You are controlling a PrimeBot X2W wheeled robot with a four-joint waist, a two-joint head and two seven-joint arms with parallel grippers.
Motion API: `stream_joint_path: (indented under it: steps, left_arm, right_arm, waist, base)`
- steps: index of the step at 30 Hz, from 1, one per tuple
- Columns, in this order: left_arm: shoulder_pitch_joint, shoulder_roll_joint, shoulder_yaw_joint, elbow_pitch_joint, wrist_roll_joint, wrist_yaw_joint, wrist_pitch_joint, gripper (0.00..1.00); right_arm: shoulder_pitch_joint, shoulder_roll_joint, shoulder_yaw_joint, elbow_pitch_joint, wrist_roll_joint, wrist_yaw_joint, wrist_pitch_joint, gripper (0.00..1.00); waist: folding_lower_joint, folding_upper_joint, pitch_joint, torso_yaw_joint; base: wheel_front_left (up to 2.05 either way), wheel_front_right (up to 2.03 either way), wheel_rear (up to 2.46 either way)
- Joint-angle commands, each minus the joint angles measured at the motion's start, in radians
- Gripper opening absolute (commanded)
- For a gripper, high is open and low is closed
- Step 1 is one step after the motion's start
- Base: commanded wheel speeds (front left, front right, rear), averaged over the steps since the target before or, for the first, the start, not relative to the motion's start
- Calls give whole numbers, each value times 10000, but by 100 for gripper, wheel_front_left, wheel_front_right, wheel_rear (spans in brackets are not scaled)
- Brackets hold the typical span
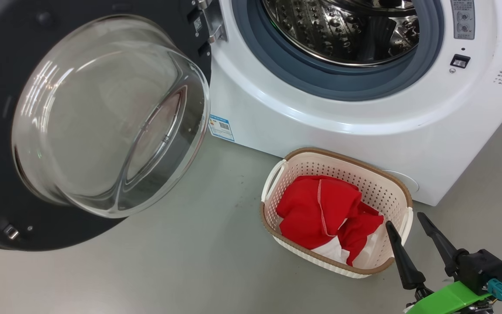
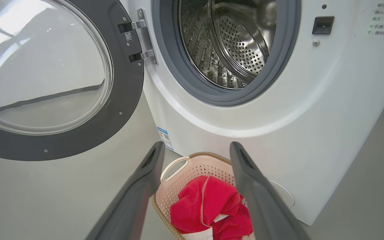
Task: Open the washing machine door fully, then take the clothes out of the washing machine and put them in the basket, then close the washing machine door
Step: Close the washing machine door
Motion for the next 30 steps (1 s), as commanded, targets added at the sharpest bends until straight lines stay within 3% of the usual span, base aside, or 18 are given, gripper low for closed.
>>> stream_joint_path:
  steps: [1,11,30]
  left_arm:
    - [-97,806,81,-344,-277,-57,507,0]
    - [1093,649,-677,-1920,-1310,-57,2394,0]
    - [3063,289,-1822,-5664,-2619,-57,3525,0]
  right_arm:
    - [-173,-81,183,-283,-83,48,-65,100]
    - [-141,-30,89,-287,-84,48,-65,100]
    - [10,70,-42,-328,-114,48,-65,100]
  waist:
    - [-1,-1,40,-38]
    - [-1,-1,-24,-115]
    - [-1,-1,-623,-424]
  base:
    - [0,0,0]
    - [0,0,0]
    - [0,0,0]
